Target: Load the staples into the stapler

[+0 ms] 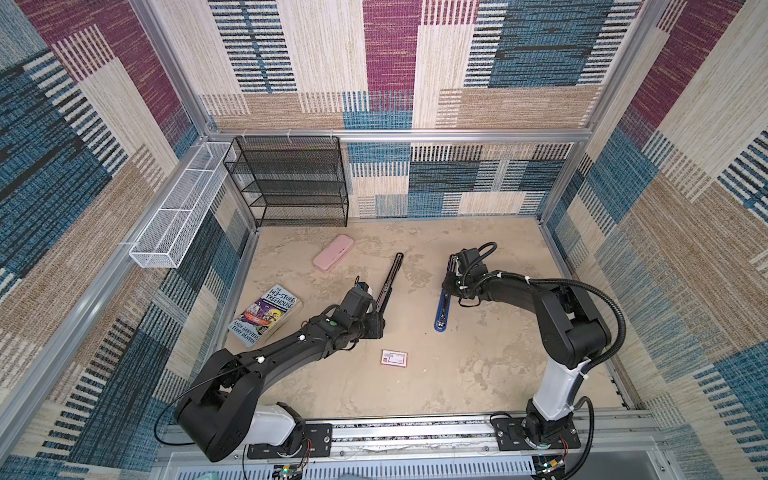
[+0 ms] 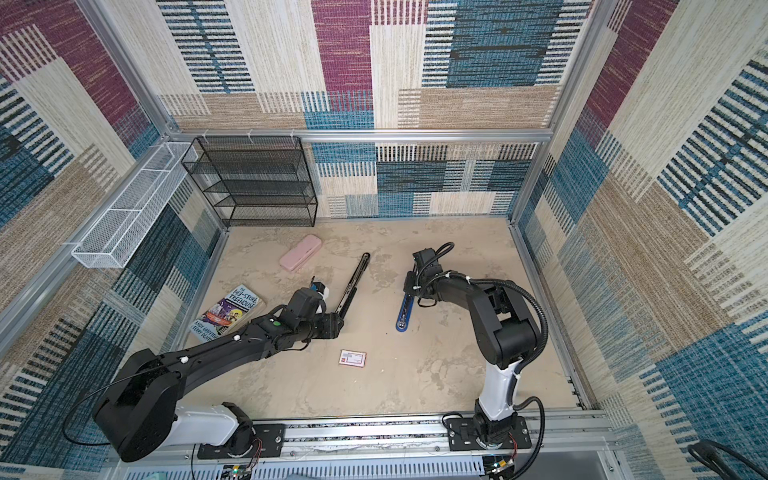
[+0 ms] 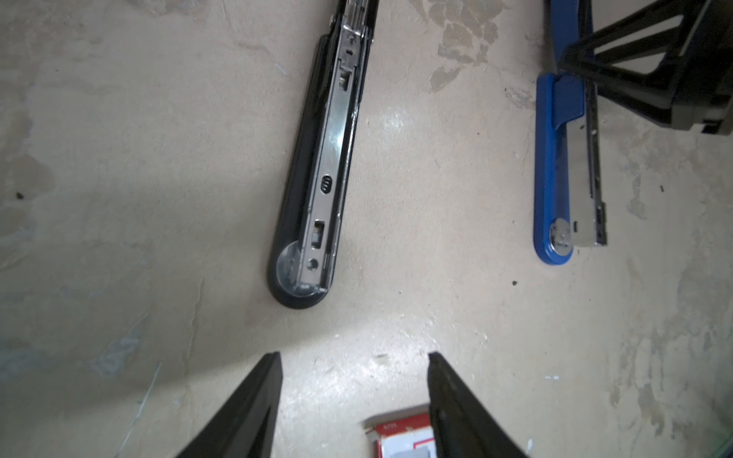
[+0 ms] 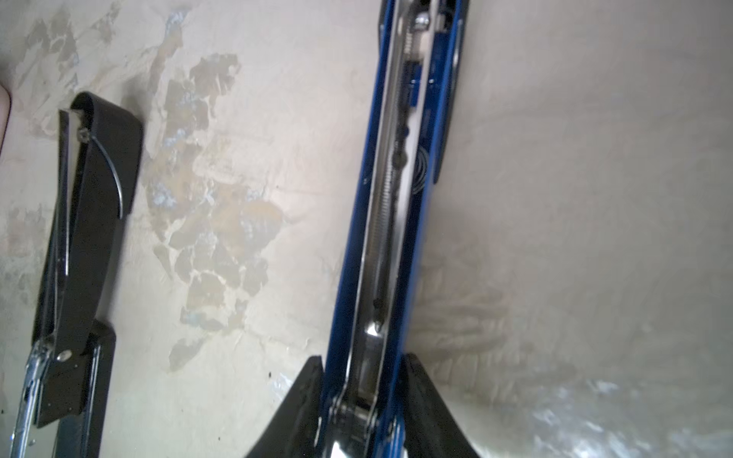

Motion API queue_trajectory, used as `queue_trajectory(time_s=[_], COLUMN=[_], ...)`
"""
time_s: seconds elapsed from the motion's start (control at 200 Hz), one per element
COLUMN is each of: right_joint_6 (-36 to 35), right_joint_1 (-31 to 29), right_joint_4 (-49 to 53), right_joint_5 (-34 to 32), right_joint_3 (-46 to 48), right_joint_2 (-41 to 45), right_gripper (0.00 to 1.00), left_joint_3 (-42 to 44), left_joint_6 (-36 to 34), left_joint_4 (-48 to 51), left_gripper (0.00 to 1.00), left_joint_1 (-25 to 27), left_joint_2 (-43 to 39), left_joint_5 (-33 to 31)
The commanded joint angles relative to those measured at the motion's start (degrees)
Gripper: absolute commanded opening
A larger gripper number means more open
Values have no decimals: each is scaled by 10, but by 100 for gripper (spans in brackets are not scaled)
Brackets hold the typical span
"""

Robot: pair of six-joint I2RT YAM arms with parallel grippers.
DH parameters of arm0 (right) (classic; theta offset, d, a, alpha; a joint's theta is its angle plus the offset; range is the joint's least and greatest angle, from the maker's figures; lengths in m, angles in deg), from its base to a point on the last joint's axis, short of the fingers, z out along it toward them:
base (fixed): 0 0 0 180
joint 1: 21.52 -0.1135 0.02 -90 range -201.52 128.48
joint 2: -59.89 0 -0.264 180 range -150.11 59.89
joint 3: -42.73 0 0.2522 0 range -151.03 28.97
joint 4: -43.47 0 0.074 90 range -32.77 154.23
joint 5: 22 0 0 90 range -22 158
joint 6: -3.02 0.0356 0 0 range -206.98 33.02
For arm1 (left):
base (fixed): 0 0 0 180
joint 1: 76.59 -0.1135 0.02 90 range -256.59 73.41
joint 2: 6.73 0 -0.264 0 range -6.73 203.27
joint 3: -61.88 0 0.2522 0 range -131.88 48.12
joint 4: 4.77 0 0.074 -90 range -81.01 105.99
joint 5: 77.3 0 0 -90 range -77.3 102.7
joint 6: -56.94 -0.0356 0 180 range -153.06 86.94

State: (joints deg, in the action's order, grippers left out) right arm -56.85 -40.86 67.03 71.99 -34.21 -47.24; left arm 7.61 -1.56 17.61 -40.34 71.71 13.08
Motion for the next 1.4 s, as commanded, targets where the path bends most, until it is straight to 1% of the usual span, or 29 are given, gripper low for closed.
queue_trajectory(time_s=[0.0,0.115,0.275,0.396,0.531,0.681,0.741,0.846,0.911,1.027,1.172,1.277,1.392], right_joint_6=[14,9,4,-2,-22,-57,-68,-72,-74,-76,-70,-62,-59], right_joint_1=[6,7,7,8,8,8,8,7,0,-19,-41,-48,-57], right_joint_4=[-20,-12,0,2,1,-11,-19,-43,-53,-64,-88,-100,-109], right_joint_5=[-2,2,5,7,27,87,124,199,225,248,268,275,277], right_joint_3=[-26,-49,-57,-40,4,75,106,170,201,246,291,314,329], right_joint_2=[-15,-24,-9,33,101,186,217,278,308,345,362,359,354], right_gripper=[36,38,51,52,53,52,50,42,41,40,40,40,41], left_joint_3=[2,0,-5,-12,-12,-10,-11,-4,5,16,17,17,21], left_joint_6=[11,11,10,9,11,19,18,19,21,29,35,35,31], left_joint_4=[-6,-2,8,27,49,90,109,133,134,122,106,96,84], left_gripper=[62,62,62,62,62,58,56,49,46,44,40,40,44], left_joint_1=[0,-1,0,0,0,0,0,0,0,0,2,5,10], left_joint_2=[-4,-4,-4,-8,-24,-39,-40,-43,-46,-37,-4,15,33], left_joint_5=[9,11,19,26,39,63,75,87,90,111,140,156,172])
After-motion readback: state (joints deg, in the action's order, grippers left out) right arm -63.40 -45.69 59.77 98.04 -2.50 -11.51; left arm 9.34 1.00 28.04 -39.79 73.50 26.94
